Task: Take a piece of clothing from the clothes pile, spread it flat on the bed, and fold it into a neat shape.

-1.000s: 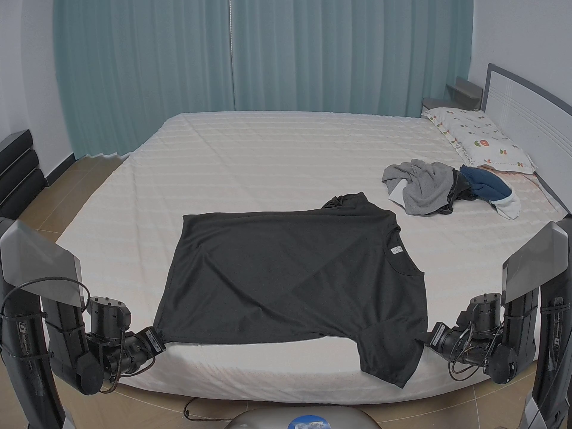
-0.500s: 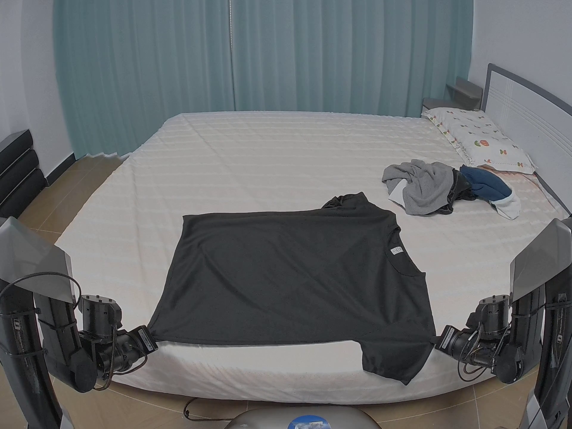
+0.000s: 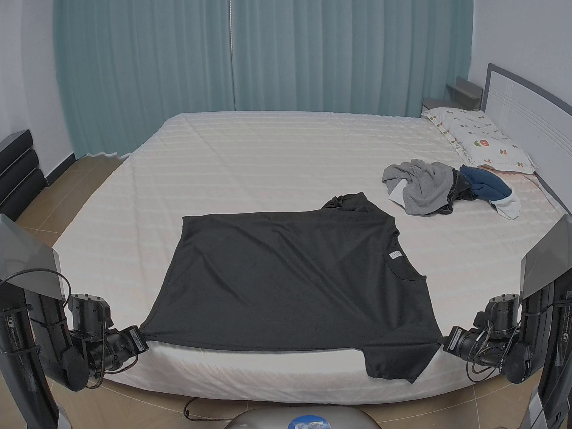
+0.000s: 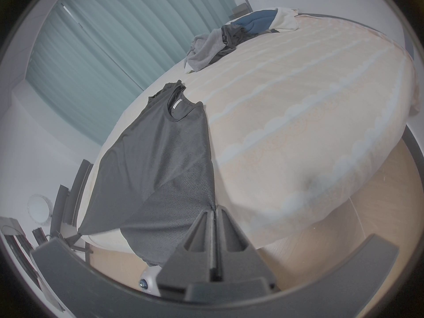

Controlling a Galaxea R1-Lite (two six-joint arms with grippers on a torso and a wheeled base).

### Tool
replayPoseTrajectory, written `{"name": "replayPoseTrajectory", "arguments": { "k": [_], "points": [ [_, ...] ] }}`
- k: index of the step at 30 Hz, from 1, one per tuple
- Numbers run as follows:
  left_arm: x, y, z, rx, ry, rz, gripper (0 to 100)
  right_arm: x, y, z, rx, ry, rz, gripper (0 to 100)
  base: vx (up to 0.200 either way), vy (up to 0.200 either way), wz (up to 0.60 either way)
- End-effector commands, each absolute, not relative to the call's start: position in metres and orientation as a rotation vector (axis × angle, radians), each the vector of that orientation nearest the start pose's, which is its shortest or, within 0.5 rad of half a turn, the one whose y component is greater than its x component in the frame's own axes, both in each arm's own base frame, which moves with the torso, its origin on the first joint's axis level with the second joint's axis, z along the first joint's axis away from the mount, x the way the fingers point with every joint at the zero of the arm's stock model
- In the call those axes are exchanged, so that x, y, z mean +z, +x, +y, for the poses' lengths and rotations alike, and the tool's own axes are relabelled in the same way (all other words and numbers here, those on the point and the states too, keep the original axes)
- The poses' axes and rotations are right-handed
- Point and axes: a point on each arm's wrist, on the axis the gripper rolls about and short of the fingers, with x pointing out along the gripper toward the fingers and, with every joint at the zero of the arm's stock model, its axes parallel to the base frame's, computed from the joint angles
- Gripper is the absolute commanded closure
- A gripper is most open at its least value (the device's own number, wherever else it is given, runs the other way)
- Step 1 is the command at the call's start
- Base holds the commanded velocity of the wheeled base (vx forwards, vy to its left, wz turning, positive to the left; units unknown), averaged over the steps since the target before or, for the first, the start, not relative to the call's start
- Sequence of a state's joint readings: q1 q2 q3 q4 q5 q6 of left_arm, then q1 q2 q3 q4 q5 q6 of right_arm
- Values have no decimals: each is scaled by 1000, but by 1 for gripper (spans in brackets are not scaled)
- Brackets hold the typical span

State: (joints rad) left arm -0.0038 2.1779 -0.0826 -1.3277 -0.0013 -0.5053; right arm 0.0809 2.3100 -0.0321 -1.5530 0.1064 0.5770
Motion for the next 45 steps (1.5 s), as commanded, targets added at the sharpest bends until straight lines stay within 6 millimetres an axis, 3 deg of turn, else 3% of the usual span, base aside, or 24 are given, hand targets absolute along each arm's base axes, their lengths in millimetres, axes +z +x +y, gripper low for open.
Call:
{"name": "replayPoseTrajectory", "arguments": {
  "k": [1,8,27,45],
  "points": [
    [-14,216,0,183,-439,777,100,-23,215,20,-20,524,756,100,0,0,0],
    [-18,202,-1,159,-354,844,100,-23,213,20,-20,490,774,100,0,0,0],
    [-21,192,-1,144,-288,950,100,-24,201,21,-5,386,897,100,0,0,0],
    [-23,193,-2,140,-288,954,100,-28,197,21,10,342,948,100,0,0,0]
  ]
}}
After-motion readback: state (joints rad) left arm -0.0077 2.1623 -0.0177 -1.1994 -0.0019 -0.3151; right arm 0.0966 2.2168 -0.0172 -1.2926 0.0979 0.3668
